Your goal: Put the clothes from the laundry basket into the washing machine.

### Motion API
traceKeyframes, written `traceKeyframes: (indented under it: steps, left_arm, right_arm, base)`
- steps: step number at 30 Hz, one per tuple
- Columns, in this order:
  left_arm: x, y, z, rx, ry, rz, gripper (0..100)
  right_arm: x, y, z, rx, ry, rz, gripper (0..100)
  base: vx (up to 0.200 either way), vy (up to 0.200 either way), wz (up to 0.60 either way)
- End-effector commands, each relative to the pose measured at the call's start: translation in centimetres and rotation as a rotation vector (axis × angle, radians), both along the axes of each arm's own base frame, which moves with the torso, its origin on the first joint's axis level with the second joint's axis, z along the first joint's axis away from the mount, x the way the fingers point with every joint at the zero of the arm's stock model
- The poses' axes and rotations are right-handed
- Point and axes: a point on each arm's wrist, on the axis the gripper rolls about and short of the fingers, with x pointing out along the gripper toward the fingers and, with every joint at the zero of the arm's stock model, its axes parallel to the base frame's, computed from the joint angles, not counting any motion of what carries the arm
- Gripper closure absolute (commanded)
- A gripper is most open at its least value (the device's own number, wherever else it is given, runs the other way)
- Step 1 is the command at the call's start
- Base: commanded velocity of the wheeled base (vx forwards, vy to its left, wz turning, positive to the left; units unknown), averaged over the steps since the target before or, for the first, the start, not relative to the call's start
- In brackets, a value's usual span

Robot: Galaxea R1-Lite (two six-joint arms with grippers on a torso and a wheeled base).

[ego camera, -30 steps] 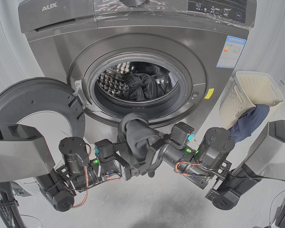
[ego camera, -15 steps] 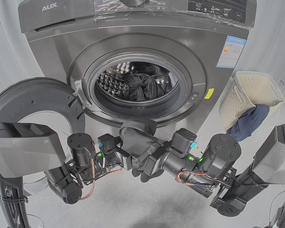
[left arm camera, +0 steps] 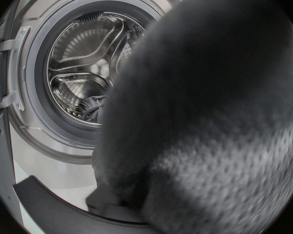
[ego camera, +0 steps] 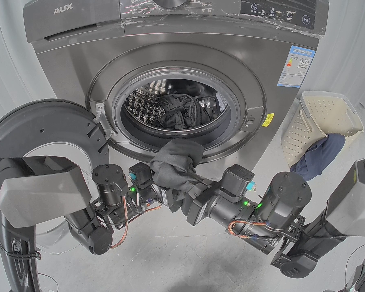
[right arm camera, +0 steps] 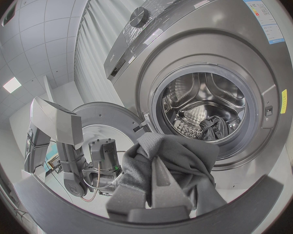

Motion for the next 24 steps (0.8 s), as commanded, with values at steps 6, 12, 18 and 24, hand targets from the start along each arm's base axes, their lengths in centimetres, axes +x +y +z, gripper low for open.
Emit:
traceKeyframes:
  steps: [6,12,18,24]
  left_arm:
    - [-0.4,1.8,2.8,-0.046,-0.039,0.051,100]
    - [-2.9,2.8,5.0,-0.076,-0.048,0.041,100]
    - [-4.2,3.0,6.9,-0.107,-0.085,0.027,100]
    - [-4.7,2.8,7.0,-0.113,-0.080,0.025,100]
  right_arm:
    - [4.2,-4.1,-0.5,-0.014,0.025,-0.208,100]
    - [5.2,-4.7,-1.8,-0.042,0.047,-0.229,100]
    - [4.5,-3.7,-3.0,-0.070,0.066,-0.149,100]
    - [4.0,-3.9,-2.4,-0.055,0.061,-0.110,0]
  base:
    - [0.000,0.000,0.00]
    - [0.000,0.000,0.00]
    - [0.000,0.000,0.00]
    - [0.000,0.000,0.00]
